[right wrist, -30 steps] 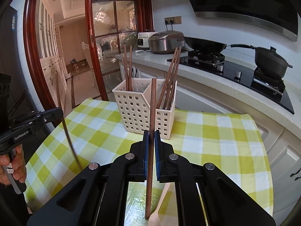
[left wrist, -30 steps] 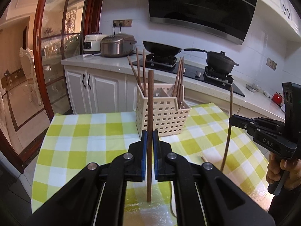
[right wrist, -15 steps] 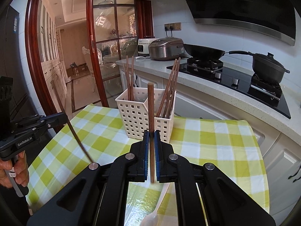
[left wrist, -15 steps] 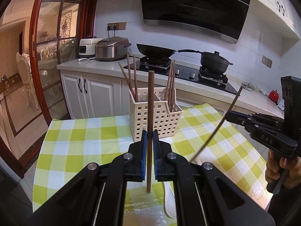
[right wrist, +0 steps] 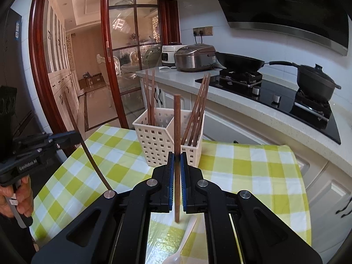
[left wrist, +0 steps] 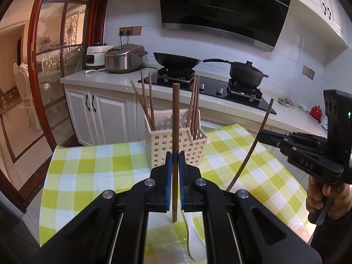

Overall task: Organize utensils
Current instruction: 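Lift both held chopsticks upright and carry them over the white basket, then lower both chopsticks into the white basket and open both tools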

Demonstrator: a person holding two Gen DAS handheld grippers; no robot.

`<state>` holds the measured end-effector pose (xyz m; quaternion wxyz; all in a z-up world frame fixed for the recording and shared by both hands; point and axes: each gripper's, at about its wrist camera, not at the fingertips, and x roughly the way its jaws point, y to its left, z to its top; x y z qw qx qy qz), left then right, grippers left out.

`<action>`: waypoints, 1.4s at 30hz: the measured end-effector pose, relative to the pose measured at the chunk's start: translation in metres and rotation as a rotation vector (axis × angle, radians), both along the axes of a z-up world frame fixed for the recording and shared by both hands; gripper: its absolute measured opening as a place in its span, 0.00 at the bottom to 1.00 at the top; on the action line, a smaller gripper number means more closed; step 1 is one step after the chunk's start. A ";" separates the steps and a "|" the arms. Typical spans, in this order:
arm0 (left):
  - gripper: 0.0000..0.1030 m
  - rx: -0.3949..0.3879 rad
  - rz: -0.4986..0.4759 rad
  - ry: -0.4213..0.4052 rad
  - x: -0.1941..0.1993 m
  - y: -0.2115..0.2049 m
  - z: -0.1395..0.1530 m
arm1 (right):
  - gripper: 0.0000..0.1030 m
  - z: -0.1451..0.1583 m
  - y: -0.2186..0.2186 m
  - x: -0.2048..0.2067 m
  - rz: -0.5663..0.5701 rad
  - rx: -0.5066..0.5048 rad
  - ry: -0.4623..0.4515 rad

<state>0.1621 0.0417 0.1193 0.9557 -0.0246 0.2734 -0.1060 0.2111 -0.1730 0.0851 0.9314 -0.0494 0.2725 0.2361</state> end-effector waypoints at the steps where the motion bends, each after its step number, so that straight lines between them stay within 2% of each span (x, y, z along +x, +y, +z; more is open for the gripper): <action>1: 0.06 0.001 -0.004 -0.004 0.003 0.000 0.006 | 0.06 0.002 0.001 0.002 0.003 -0.001 0.001; 13: 0.06 0.012 -0.040 -0.068 0.057 -0.005 0.094 | 0.06 0.076 0.013 0.048 0.013 -0.026 -0.058; 21: 0.06 0.034 -0.014 -0.097 0.100 -0.011 0.130 | 0.06 0.106 0.023 0.084 0.007 -0.021 -0.088; 27: 0.06 0.038 0.008 -0.088 0.126 -0.011 0.127 | 0.06 0.105 0.033 0.105 0.018 -0.012 -0.083; 31: 0.06 0.050 0.027 -0.074 0.138 -0.009 0.118 | 0.06 0.094 0.039 0.118 0.023 -0.013 -0.060; 42: 0.06 0.031 0.041 -0.012 0.160 -0.001 0.078 | 0.06 0.057 0.041 0.132 0.008 -0.020 0.015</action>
